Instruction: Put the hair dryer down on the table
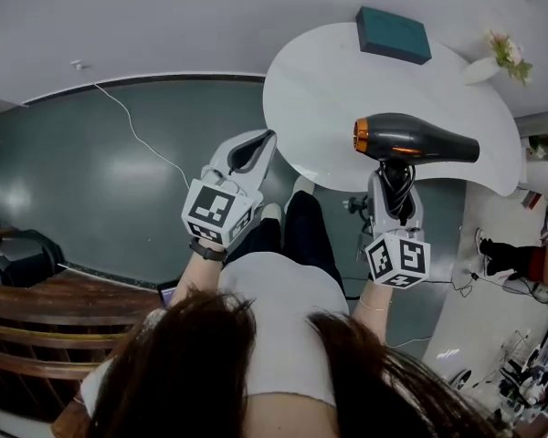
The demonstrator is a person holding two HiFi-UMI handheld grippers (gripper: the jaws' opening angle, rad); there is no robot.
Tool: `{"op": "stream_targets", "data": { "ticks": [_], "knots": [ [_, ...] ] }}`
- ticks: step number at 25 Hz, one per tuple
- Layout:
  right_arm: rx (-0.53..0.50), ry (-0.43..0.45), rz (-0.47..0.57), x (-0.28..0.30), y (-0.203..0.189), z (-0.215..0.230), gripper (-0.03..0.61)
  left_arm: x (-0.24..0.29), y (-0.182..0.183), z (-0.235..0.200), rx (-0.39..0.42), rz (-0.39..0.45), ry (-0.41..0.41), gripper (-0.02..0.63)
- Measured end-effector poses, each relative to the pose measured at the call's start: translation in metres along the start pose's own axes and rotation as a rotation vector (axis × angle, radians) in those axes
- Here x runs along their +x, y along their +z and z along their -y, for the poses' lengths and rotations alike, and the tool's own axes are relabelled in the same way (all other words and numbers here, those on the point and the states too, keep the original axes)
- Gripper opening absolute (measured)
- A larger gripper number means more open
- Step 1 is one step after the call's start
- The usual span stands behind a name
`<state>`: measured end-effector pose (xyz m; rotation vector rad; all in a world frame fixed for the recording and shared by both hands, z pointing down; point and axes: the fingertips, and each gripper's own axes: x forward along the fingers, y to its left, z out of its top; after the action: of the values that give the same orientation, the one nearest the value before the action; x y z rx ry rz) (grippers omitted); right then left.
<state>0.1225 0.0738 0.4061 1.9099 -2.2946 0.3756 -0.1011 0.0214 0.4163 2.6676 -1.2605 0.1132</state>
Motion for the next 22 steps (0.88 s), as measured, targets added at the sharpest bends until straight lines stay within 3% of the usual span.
{"op": "stream_targets", "data": {
  "ticks": [22],
  "knots": [
    [-0.025, 0.127, 0.049, 0.150, 0.070, 0.085, 0.212, 0.160, 0.069, -0.029, 0.081, 0.061, 0.068, 0.058]
  ]
}}
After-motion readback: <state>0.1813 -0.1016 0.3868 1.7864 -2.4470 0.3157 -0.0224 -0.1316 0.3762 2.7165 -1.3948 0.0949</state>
